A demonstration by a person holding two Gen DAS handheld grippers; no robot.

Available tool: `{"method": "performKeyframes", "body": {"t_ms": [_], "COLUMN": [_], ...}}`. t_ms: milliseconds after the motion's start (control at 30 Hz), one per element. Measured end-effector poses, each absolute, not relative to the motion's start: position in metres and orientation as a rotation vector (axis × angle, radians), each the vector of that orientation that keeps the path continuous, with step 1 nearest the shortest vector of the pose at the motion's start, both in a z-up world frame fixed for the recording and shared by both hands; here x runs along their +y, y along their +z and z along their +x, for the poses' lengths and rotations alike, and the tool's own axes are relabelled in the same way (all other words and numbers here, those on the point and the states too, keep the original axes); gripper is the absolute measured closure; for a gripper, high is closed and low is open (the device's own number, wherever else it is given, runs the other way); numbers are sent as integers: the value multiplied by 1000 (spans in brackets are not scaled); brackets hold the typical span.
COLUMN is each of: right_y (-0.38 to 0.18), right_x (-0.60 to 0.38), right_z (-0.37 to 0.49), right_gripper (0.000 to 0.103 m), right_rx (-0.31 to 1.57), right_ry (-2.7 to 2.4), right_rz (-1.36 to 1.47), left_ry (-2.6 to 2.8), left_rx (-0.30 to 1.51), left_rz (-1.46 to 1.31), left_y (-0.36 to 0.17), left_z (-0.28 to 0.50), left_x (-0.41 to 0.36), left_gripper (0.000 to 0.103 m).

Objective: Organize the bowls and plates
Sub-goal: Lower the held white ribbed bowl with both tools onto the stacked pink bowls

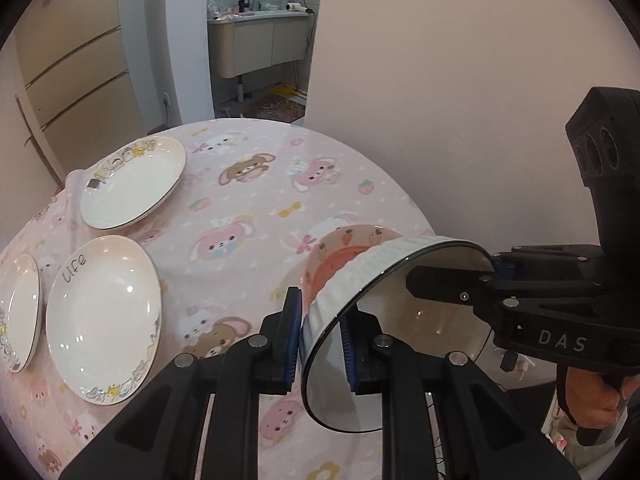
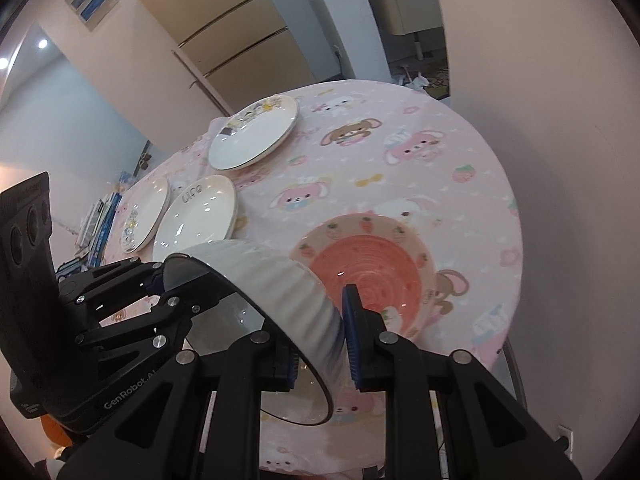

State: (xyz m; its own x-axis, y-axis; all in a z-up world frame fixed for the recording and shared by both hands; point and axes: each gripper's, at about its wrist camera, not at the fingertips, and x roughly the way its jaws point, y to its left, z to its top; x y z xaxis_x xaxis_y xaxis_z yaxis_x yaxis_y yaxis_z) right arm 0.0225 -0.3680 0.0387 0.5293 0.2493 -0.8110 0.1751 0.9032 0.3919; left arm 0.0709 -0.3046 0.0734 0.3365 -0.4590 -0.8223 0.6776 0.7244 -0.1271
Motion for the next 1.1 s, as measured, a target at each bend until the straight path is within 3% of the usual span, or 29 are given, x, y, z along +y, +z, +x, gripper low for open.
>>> {"method": "performKeyframes", "body": {"t_ms": [333,1100], "right_y": [27,4], "right_x": [-400,-415], "right_z": [30,50], "right_gripper": [84,86], "right_rx": [999,1028], "right_ry": [5,7], "right_rz": [483,495], "left_ry": [-742,-705], "left_rx": [988,1050], "left_rz": [310,349], "left_y": [56,29], "left_z": [85,96], "left_x": [-342,-340], "left_gripper": [83,83]}}
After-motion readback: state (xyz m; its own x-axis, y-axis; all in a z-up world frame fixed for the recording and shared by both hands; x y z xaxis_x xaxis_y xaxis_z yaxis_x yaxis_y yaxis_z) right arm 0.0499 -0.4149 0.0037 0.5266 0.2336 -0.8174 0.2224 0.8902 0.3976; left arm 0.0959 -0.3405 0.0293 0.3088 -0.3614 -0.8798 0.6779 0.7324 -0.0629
